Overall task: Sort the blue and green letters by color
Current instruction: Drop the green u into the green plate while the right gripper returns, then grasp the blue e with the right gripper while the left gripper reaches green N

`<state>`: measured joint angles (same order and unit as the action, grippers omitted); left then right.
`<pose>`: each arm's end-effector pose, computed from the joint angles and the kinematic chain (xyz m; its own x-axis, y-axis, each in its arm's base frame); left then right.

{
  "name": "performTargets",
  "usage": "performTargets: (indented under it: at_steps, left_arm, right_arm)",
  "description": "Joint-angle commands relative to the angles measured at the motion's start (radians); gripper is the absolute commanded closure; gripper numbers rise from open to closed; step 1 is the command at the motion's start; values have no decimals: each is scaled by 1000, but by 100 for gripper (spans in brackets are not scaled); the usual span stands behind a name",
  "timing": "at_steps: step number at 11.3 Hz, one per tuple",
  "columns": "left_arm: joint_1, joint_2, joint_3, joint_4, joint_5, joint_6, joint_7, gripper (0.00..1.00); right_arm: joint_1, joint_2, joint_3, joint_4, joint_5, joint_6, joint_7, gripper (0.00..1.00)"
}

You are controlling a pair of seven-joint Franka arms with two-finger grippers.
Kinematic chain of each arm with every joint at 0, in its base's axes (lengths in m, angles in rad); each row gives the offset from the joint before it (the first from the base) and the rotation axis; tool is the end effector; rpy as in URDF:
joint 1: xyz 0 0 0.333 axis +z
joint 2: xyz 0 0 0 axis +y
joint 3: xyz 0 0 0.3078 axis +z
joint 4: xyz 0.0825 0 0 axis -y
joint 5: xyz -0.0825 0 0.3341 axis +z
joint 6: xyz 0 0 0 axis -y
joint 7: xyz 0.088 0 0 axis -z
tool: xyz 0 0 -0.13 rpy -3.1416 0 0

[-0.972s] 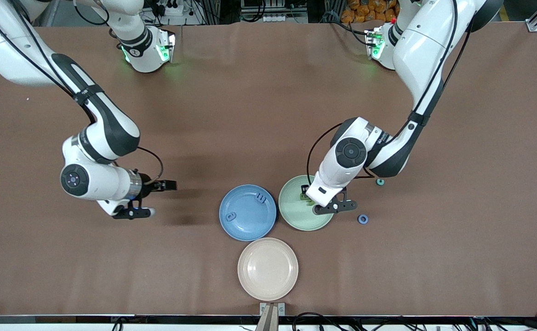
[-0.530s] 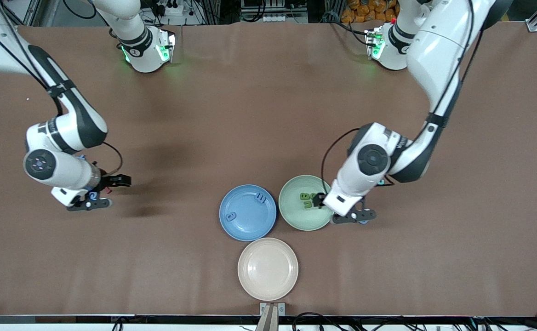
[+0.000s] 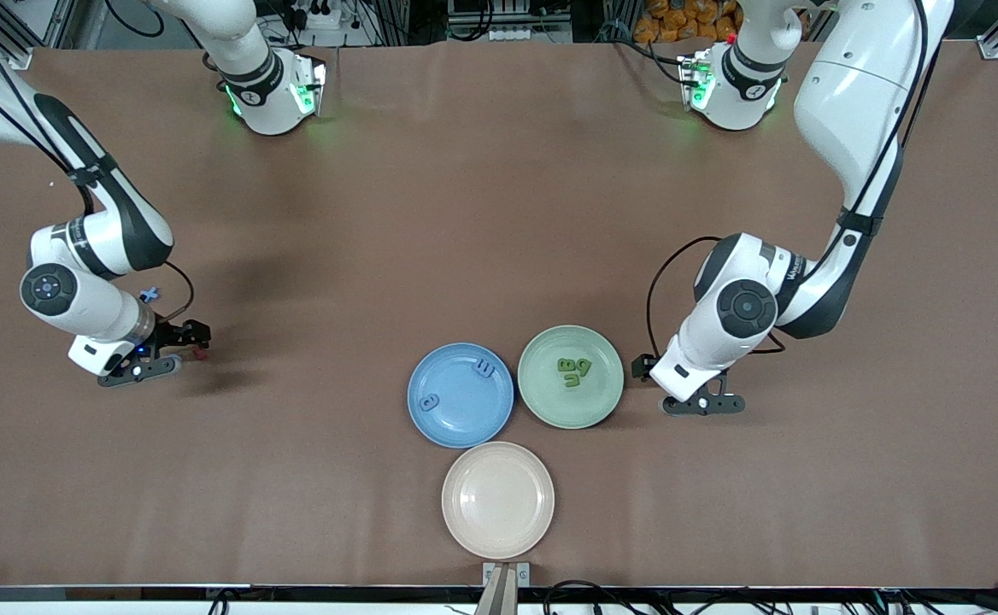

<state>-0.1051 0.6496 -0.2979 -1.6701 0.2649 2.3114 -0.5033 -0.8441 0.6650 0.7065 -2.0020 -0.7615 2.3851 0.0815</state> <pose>0.6027 -0.2231 0.2449 0.9993 -0.0170 0.0339 -0.0168 -0.9998 -0.0054 0.5511 -0.0989 0.1935 0.9632 0.2661 -0.0387 0.2683 -0.9607 0.0714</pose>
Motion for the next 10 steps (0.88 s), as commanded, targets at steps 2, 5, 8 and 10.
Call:
performTargets:
  at_steps: [2, 5, 8, 10]
  left_arm:
    - [53, -27, -9, -66, 71, 22, -6, 0]
    - [97, -34, -13, -100, 63, 34, -99, 0]
    - [135, -41, -18, -168, 60, 125, -119, 0]
    - [151, -53, -18, -178, 60, 125, -193, 0]
  right_arm:
    - [8, 16, -33, 3, -70, 57, -8, 0]
    - [7, 27, -39, 12, -78, 75, -12, 0]
    - [3, 47, -67, 29, -78, 107, -57, 0]
    - [7, 48, -81, 31, -78, 121, -68, 0]
